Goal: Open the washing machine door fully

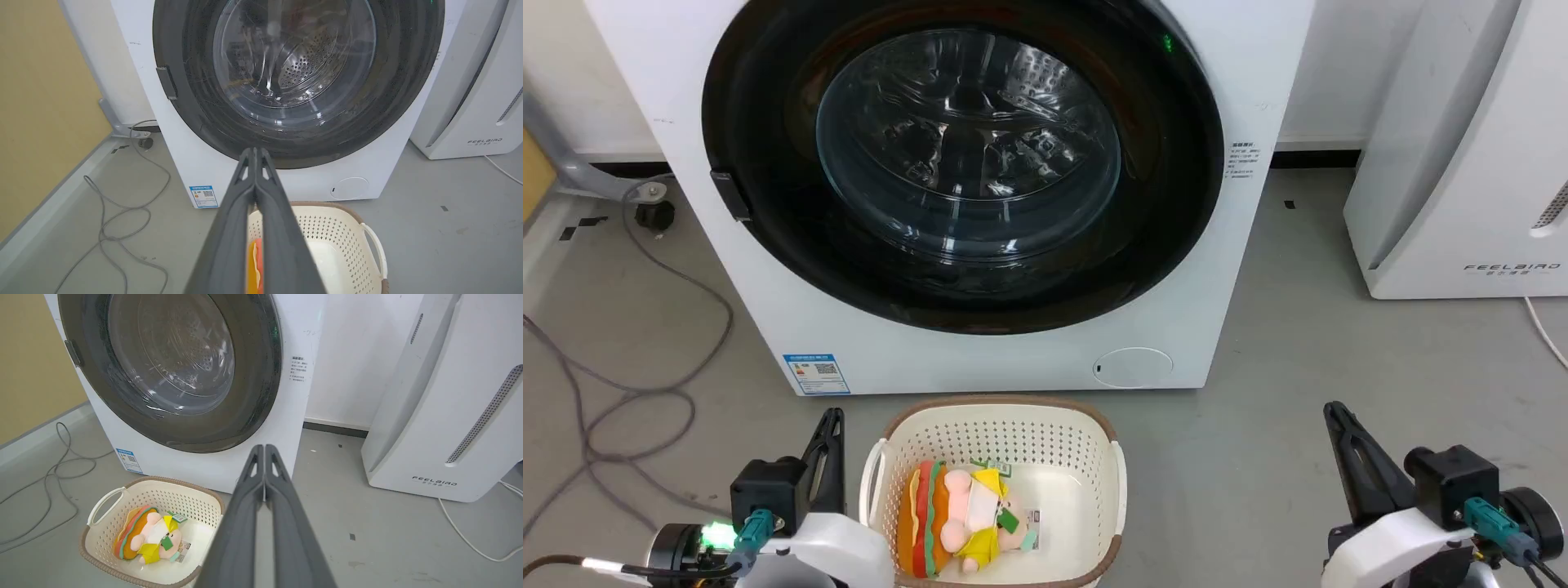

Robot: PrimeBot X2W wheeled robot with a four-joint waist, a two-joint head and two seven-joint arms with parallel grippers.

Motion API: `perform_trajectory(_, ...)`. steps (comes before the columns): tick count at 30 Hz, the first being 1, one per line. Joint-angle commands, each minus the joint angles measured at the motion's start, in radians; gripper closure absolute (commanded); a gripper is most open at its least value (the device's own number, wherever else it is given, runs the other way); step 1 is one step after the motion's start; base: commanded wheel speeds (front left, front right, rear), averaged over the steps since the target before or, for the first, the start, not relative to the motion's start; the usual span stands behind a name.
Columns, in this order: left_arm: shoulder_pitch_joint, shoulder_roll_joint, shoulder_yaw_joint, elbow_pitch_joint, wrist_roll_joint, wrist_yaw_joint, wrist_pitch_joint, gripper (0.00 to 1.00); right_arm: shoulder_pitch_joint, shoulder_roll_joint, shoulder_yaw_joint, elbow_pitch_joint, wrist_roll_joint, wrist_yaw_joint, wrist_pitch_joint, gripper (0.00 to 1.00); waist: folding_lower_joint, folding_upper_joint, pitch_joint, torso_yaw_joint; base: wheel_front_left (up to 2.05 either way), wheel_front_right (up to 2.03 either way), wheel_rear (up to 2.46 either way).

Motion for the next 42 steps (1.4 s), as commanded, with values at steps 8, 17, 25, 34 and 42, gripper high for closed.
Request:
perform_trajectory(8,-0.016,0.0,0.001,-0.004,0.002,-0.004,0.0,1.0,-0.011,0.003,0.0,0.002,-0.008,0.001,0.001,1.0,0.0001,0.0,0.0,0.0,0.0,0.0,0.0)
perform_trajectory(17,-0.016,0.0,0.001,-0.004,0.002,-0.004,0.0,1.0,-0.011,0.003,0.0,0.002,-0.008,0.001,0.001,1.0,0.0001,0.0,0.0,0.0,0.0,0.0,0.0)
perform_trajectory(25,0.0,0.0,-0.002,0.001,-0.002,0.004,-0.005,0.0,0.001,0.0,-0.003,-0.001,0.006,0.0,-0.005,0.0,0.0001,0.0,0.001,0.0,0.0,0.0,0.0)
perform_trajectory(34,-0.001,0.0,-0.013,-0.005,-0.01,0.018,-0.024,0.0,0.004,0.0,-0.012,-0.017,0.046,0.0,-0.023,0.0,0.0001,0.0,0.004,0.0,0.0,0.0,0.0)
perform_trajectory(42,-0.003,0.0,-0.02,-0.017,-0.016,0.029,-0.04,0.0,0.007,0.0,-0.014,-0.035,0.081,0.0,-0.04,0.0,0.0001,0.0,0.007,0.0,0.0,0.0,0.0)
